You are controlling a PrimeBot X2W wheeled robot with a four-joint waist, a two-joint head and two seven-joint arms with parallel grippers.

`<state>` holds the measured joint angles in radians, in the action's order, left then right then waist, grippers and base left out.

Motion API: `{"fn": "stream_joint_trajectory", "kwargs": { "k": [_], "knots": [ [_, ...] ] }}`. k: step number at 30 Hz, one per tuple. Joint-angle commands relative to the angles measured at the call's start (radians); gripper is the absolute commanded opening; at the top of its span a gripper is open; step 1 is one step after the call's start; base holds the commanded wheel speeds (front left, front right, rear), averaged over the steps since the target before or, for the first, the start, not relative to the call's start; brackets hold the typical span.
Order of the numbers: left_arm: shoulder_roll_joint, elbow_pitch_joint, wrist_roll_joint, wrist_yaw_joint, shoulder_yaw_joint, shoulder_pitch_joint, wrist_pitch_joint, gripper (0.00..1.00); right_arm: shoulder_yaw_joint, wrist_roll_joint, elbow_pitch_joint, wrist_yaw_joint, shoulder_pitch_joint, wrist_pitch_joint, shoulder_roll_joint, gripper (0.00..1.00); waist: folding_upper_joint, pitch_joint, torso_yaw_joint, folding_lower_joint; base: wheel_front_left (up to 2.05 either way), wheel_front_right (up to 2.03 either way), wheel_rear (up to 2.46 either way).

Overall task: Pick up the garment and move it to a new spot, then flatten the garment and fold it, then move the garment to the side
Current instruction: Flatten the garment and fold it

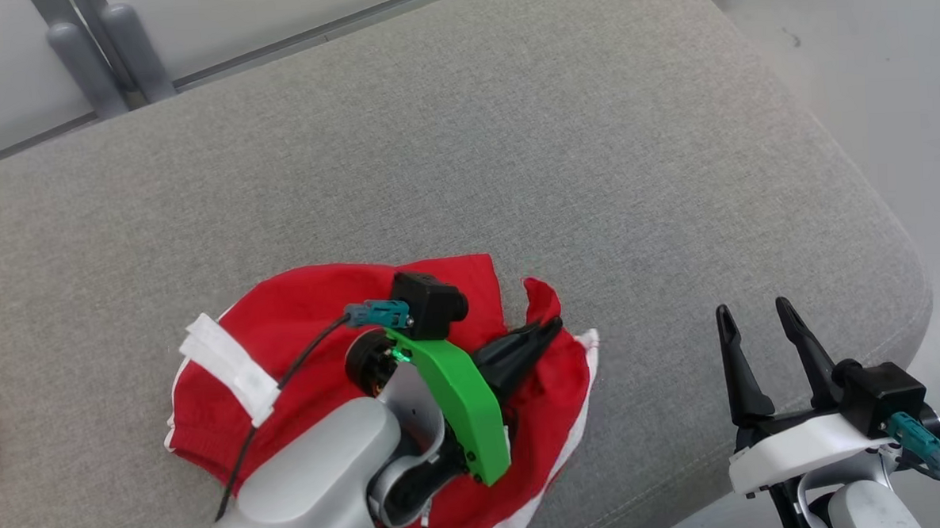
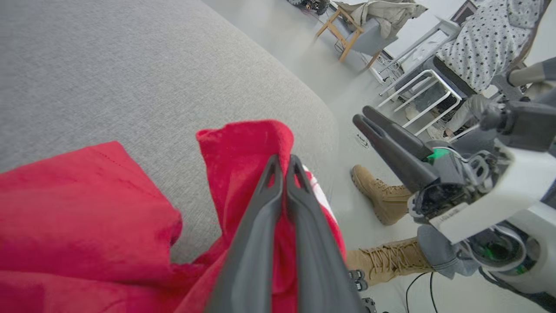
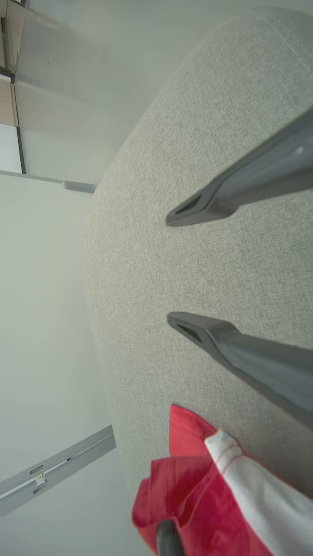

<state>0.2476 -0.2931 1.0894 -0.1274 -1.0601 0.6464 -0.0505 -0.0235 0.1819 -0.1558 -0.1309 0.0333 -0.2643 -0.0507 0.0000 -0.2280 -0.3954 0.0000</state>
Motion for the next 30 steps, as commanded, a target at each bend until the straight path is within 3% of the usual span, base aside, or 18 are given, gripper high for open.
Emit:
{"fn": "stream_joint_trajectory", "kwargs": {
  "k": [1, 7, 13, 21, 30],
  "knots": [
    [-0.035, -0.037, -0.010, -0.005, -0.022, 0.000, 0.020, 1.00, -0.001, 0.006, 0.003, 0.000, 0.013, 0.000, 0.000, 1.00, 0.0000, -0.025, -0.025, 0.0000, 0.00, 0.00, 0.00],
    [-0.105, -0.223, -0.098, -0.004, -0.077, 0.056, 0.209, 1.00, 0.015, 0.017, 0.001, 0.000, -0.003, 0.000, 0.000, 1.00, 0.0000, -0.034, -0.028, 0.0000, 0.00, 0.00, 0.00],
    [-0.110, -0.331, -0.220, 0.017, -0.071, 0.079, 0.307, 1.00, 0.054, -0.004, 0.008, 0.000, -0.028, 0.000, 0.000, 1.00, 0.0000, -0.003, 0.054, 0.0000, 0.00, 0.00, 0.00],
    [-0.126, -0.289, -0.251, -0.003, -0.186, 0.056, 0.236, 1.00, 0.027, -0.018, 0.000, 0.000, 0.007, 0.000, 0.000, 1.00, 0.0000, 0.023, 0.122, 0.0000, 0.00, 0.00, 0.00],
    [-0.102, -0.293, -0.390, -0.004, -0.219, 0.098, 0.125, 1.00, 0.006, -0.003, 0.004, 0.000, 0.018, 0.000, -0.001, 1.00, 0.0000, -0.003, 0.095, 0.0000, 0.00, 0.00, 0.00]
  ]
}}
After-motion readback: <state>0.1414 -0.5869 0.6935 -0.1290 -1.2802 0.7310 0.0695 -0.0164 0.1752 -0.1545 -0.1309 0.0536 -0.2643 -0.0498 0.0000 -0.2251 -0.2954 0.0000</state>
